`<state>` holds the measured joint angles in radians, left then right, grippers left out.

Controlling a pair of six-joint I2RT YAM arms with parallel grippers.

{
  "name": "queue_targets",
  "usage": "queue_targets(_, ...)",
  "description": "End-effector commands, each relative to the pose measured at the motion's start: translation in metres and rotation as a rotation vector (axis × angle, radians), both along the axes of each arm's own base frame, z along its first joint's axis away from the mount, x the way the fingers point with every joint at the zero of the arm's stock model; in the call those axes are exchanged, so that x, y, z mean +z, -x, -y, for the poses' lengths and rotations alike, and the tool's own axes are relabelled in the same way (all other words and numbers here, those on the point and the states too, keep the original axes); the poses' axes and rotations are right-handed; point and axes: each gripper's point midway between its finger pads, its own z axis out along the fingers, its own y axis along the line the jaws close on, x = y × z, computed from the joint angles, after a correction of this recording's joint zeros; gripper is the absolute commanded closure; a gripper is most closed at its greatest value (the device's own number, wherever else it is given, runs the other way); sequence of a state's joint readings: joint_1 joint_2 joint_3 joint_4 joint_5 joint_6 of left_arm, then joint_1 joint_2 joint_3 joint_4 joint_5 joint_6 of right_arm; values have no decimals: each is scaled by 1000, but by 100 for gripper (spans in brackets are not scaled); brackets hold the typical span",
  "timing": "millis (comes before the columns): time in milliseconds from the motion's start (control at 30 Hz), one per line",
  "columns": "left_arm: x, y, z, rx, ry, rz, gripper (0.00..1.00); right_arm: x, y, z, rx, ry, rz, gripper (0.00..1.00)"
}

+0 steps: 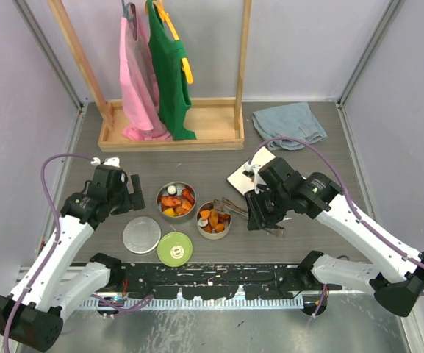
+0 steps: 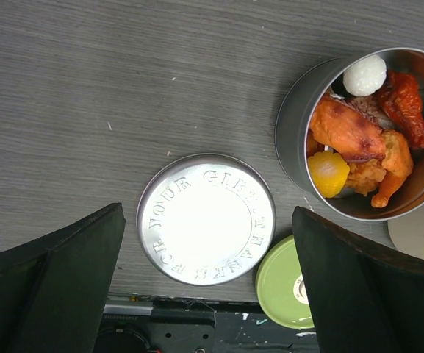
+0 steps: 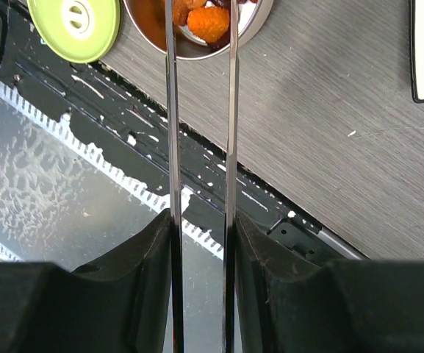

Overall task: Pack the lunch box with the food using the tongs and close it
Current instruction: Place the fake food in the packing box.

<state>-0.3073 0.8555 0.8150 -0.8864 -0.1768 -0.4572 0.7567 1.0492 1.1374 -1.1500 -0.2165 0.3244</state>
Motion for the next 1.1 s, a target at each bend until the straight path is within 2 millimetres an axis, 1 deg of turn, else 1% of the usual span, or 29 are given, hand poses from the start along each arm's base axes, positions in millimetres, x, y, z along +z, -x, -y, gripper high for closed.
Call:
queue_targets(0,15,-8,3,-19,26,95,2,8,2,-1,7,-6,21,66)
queue_targets(167,27,-11,3,-19,43,183,2,8,5,-5,23,-7,19,66)
queue_targets(333,33,-11,1,-15,49,230,2,4,9,-7,39,13,9,66)
queue_targets(433,33,-11,1,-15,49,230,2,1,10,-8,47,36,3,66)
queue_targets(633,29,-11,2,-19,46,207,2,-4,13,-3,52,86,-1,64)
queue_targets(800,28,-11,2,-20,45,200,2,0,11,-5,50,72,19,63)
queue_targets(900,28,-11,3,-21,46,198,2,-1,11,-5,48,77,20,58)
queue_targets(1067,26,-11,3,-23,45,190,2,0,8,-5,41,81,33,55)
